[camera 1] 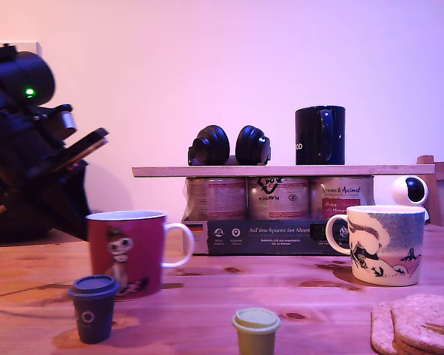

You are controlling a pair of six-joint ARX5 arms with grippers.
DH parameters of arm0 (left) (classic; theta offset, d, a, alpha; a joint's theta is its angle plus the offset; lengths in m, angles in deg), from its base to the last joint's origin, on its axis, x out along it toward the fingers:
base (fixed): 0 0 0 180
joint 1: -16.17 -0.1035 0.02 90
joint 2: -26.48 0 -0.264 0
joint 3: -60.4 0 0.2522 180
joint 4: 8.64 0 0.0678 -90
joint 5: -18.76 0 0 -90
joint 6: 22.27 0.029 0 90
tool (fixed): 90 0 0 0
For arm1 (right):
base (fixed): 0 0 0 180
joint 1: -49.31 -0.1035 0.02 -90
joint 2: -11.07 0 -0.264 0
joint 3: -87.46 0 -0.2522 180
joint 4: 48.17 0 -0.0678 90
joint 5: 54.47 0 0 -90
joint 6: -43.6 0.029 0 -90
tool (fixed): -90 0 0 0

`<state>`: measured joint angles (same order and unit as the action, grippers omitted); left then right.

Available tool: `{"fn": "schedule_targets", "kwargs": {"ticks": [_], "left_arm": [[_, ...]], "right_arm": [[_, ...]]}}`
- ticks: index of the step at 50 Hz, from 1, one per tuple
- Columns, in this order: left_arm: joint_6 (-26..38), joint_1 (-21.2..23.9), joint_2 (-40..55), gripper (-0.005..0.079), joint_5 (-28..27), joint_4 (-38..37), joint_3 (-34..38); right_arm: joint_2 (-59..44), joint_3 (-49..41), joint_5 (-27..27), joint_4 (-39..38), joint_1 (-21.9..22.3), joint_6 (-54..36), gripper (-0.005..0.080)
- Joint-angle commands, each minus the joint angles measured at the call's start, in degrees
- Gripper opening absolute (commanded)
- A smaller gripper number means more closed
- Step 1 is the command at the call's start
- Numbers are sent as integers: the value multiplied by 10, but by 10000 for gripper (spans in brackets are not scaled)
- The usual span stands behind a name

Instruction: Slide the red coffee cup to the right

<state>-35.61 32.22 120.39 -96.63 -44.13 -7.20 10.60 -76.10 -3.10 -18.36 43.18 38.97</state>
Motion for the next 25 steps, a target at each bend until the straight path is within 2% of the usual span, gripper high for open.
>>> {"fn": "schedule_targets", "kwargs": {"ticks": [1,13,25], "left_arm": [[-5,11,6,-19,0,3,-3],[-20,42,6,-19,-1,13,-4],[-52,73,9,-19,-1,60,-4]], "right_arm": [[4,6,-2,0,-2,-4,-12],[4,6,-2,-3,-2,-4,-12],[4,6,-2,-3,-2,-4,-12]]}}
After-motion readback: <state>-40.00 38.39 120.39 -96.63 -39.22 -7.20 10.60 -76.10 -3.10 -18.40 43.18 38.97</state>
